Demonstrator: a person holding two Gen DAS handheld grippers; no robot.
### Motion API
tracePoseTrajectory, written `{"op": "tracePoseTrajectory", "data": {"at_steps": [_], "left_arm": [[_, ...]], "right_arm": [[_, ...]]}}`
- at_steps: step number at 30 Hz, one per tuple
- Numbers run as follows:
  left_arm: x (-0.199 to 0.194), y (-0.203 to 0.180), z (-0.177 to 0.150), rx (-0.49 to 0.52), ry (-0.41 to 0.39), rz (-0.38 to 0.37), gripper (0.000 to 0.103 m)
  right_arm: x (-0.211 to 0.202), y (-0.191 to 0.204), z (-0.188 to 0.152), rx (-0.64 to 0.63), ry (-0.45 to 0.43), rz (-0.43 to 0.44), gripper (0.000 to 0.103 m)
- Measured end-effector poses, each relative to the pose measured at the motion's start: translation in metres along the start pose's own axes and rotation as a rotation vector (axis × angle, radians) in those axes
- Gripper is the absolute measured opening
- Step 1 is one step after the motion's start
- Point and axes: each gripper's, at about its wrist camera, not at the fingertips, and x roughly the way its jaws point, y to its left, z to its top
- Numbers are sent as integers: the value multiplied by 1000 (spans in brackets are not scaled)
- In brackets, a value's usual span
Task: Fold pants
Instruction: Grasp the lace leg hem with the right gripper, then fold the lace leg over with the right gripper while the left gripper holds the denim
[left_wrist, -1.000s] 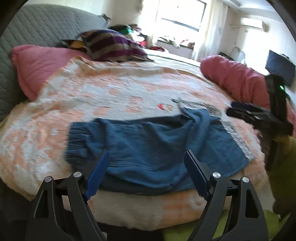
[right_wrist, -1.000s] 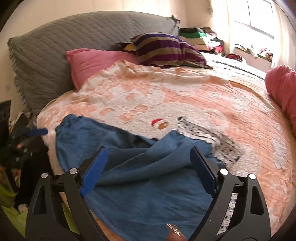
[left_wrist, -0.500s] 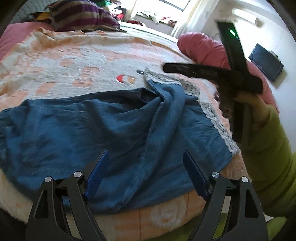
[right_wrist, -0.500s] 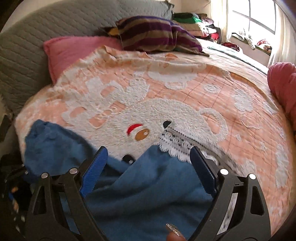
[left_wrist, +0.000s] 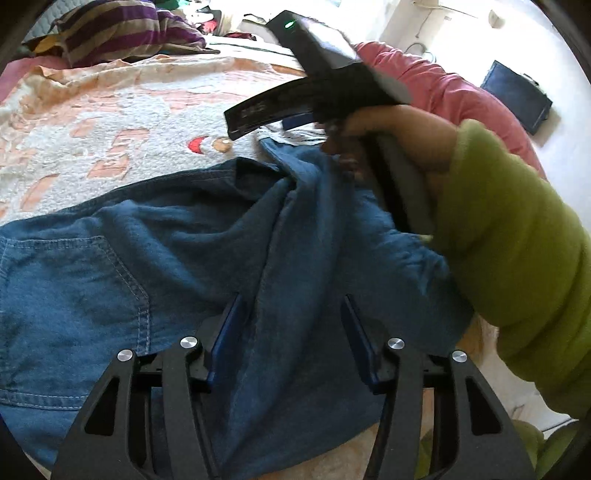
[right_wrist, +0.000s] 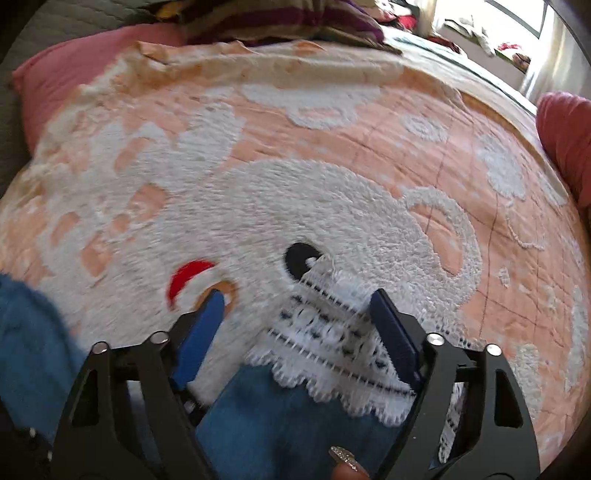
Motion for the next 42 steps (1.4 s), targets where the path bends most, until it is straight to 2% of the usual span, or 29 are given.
{"op": "tracePoseTrajectory", "data": {"at_steps": [1,3,6,7,11,18,20,21,25,26,32,36,42], "left_arm": [[-1,0,0,-1,-3,-5,52],[-1,1,-1,-5,-5,-13,52],[-4,4,-1,-14,-15,-22,54],[-5,5,-2,-16,-17,-23,54],[-6,7,-4,-23,-30,-32,64],[-9,4,-5,-1,-68,7,64],[-7,5,-2,5,-73,25,57],[-6,5,-2,10,-72,31,45],[-6,2,-4,45,-69,67,19],[-7,2,-4,47,-68,66,4],[-26,-11,-11,128,-110,66,2],[-45,-20,-20,184,-141,75,2],[-60,-25,-34,217,-137,80,2]], "right_arm": [[2,-2,0,2,-1,-1,54],[2,-9,1,15,-10,12,30],[-17,-25,-3,60,-56,73,10],[-24,-30,-5,73,-70,77,8],[-63,-54,-24,126,-140,109,7],[-136,-91,-76,205,-250,134,7],[-150,-95,-91,217,-259,126,7],[-154,-96,-97,223,-259,126,7],[-176,-109,-130,265,-266,126,7],[-181,-112,-137,272,-267,118,7],[-204,-119,-180,304,-231,124,7],[-218,-120,-211,347,-225,160,7],[-218,-110,-249,368,-149,207,7]]}}
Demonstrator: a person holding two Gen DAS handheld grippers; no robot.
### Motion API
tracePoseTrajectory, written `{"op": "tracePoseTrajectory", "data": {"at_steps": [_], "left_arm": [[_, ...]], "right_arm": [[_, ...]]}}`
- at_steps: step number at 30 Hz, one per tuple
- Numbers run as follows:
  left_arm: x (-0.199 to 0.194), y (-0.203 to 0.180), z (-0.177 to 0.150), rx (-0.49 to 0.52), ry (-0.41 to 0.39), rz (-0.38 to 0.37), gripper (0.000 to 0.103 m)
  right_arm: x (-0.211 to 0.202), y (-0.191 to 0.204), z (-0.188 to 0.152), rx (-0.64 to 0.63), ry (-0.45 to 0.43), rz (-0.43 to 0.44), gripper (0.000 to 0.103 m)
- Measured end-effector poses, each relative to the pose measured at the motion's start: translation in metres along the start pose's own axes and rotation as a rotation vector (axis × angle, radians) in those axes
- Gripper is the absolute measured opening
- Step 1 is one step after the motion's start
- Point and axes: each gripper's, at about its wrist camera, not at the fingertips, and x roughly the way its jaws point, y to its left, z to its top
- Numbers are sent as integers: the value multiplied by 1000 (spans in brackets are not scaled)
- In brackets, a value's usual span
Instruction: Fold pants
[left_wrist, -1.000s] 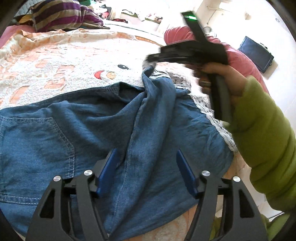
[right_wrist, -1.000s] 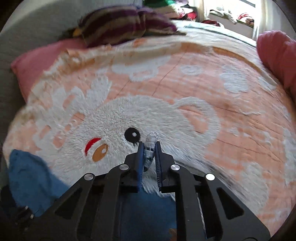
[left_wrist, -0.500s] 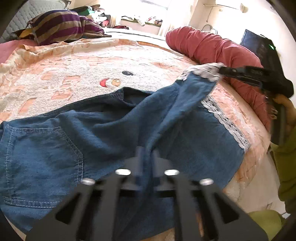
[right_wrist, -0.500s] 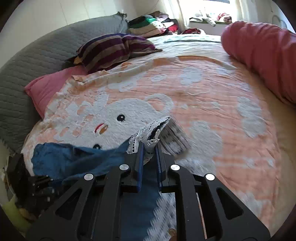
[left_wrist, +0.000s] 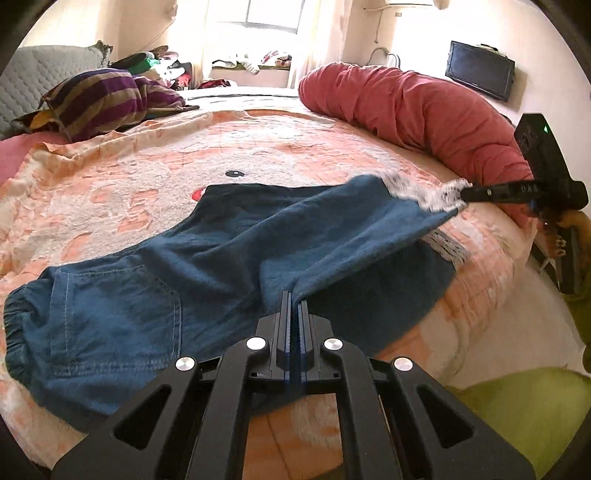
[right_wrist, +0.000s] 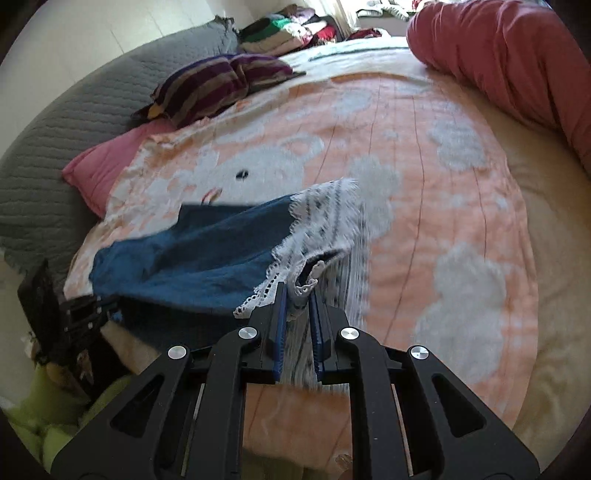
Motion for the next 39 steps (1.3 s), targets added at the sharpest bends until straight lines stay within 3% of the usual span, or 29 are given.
{"op": "tracePoseTrajectory", "data": {"at_steps": [8,16,20,22,26,31,35,39], "left_arm": [[3,-6,-12,38,42,-6,2],[21,-8,-22,48,117,-13,5],[22,-9,-23,56,123,-18,5],[20,-9,-24,55,126,-21,6],[7,-5,-23,41,106,-44,26],[-26,15,-16,-28,26,-19,45],[-60,51,-15,-147,-56,89,68],[-75,105,-24,-355,-59,265,71]], "right_arm": [[11,-14,-31,32,74,-16,7],[26,-20,-46,0,95,-107,8],[20,-20,-43,-8,92,-140,22],[7,-18,-36,-35,44,-180,25],[-9,3,-23,-120,-58,-168,40],[28,39,-26,-241,4,-50,41],[57,57,-27,-301,62,-12,42],[66,61,-28,-318,81,-16,45]]}}
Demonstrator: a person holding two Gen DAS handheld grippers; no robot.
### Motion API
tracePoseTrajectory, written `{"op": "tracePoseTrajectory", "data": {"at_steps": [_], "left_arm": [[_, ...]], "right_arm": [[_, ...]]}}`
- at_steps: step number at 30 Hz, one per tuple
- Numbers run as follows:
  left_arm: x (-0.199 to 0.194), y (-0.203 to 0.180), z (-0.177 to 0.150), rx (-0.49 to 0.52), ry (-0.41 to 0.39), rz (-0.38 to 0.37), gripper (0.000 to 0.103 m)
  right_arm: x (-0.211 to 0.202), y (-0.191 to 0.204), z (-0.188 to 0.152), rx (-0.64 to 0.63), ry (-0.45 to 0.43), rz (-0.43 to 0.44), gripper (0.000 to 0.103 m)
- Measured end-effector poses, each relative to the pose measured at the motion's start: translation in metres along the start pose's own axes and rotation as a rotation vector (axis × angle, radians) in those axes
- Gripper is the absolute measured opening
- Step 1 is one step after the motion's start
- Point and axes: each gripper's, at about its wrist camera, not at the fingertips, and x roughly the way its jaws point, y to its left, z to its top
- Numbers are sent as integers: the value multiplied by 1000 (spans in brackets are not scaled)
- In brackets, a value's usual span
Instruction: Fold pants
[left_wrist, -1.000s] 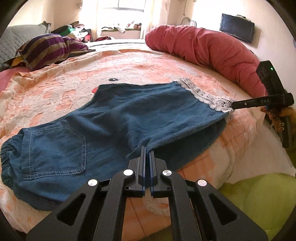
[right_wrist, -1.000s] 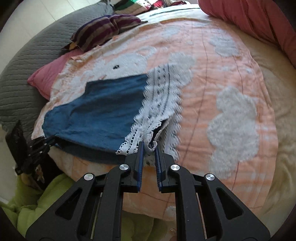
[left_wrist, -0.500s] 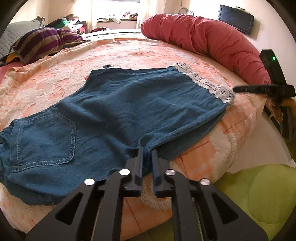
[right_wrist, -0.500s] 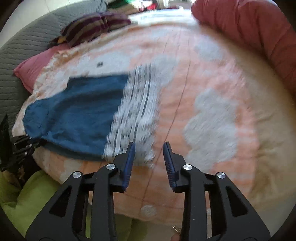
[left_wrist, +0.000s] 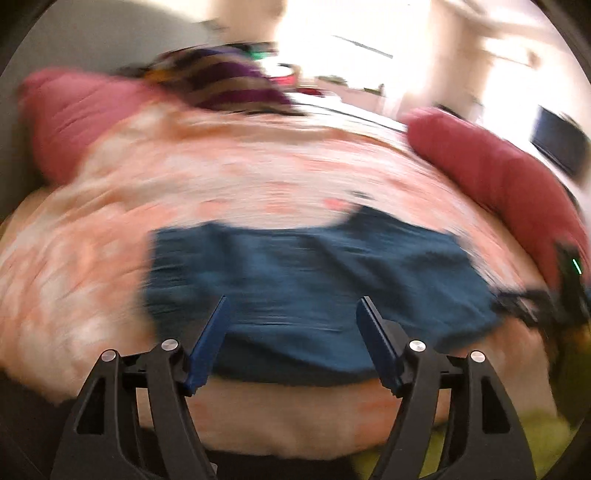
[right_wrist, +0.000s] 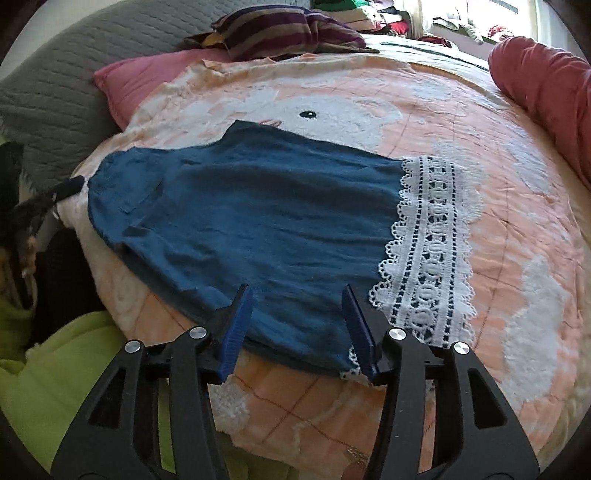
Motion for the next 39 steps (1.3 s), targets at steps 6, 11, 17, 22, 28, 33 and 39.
{"op": "tracePoseTrajectory", "data": {"at_steps": [6,11,17,22,28,33,39], "left_arm": [[18,45,-4,-199,40,84,88],[32,38,-8,-176,48,88,24],[27,56,-9,-158,42,175,27],[13,53,-4,-152,-9,198,42],[-19,-1,12,-9,-123,208,63],[20,-68,2,158,-12,31,63],[70,-76,-35,198,183,5,63]], "right_arm": [[5,-8,-6,14,25,-10,47],[7,-6,-9,-8,37,-29,48],[9,-9,-14,12,47,-38,48],[1,-5,-12,-8,23,-34,51],[-5,8,1,-45,-43,28,52],[9,21,8,-70,-30,77,52],[29,19,-2,-64,43,85,53]]}}
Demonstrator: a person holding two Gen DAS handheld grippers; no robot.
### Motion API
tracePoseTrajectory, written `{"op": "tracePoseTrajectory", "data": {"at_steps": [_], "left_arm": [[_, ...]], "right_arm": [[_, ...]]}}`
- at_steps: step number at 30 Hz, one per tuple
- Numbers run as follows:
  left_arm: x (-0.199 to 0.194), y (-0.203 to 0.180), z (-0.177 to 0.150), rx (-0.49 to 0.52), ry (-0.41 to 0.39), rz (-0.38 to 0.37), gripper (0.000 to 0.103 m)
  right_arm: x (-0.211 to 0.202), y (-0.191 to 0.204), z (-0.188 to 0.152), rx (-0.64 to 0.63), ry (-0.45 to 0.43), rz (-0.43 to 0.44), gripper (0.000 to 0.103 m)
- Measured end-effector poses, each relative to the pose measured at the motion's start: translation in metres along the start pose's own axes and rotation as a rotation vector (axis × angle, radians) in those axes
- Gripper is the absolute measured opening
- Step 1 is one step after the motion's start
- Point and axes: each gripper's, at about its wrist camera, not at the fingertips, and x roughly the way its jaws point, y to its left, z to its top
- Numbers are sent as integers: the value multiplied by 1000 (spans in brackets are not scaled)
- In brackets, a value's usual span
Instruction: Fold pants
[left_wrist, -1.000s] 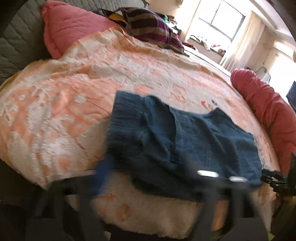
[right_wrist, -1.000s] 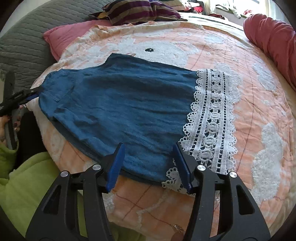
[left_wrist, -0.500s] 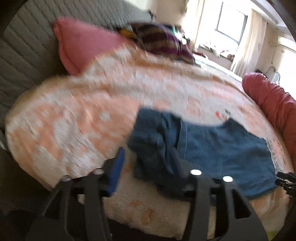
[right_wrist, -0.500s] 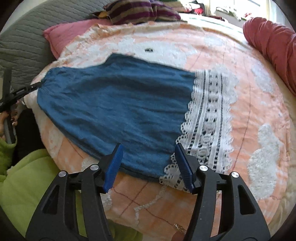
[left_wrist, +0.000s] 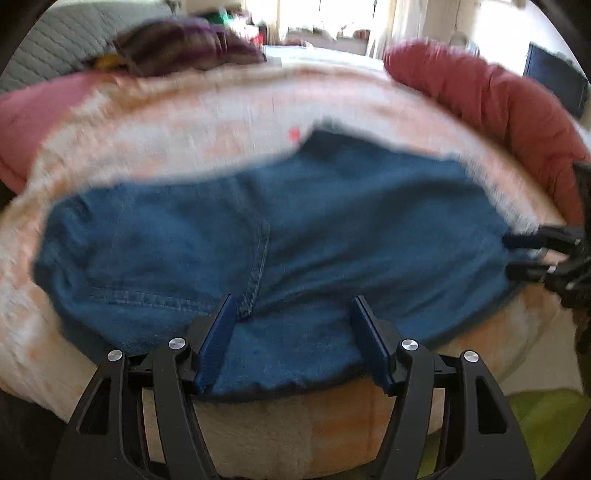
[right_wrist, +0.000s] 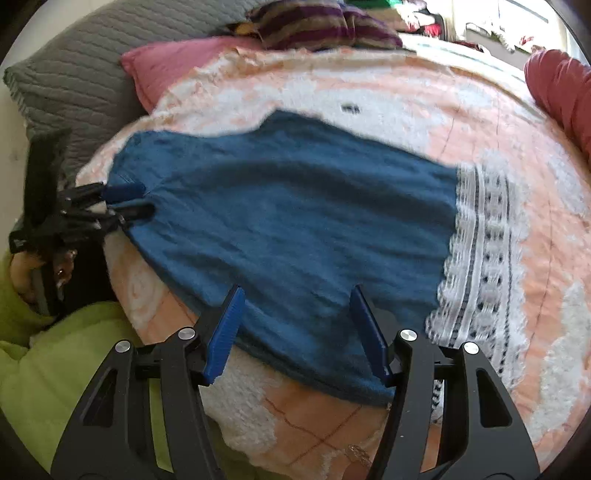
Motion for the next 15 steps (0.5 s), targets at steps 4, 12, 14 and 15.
{"op": "tracePoseTrajectory", "data": {"at_steps": [4,12,14,15], "left_arm": [[-3,2,2,-13,-7,-46,71],[-26,0,26,3,-74,-59,81],[-27,3,39,-11,-83,-49,81],[-25,5,46,-21,-84,-50,81]], "right_arm": [[2,-2,-2,6,-9,25,59],[-40,-38,26,70,-163,-2,60],[-47,-54,34,99,-187,-37,60],[-51,-64,39,114,-203,-59,60]]}}
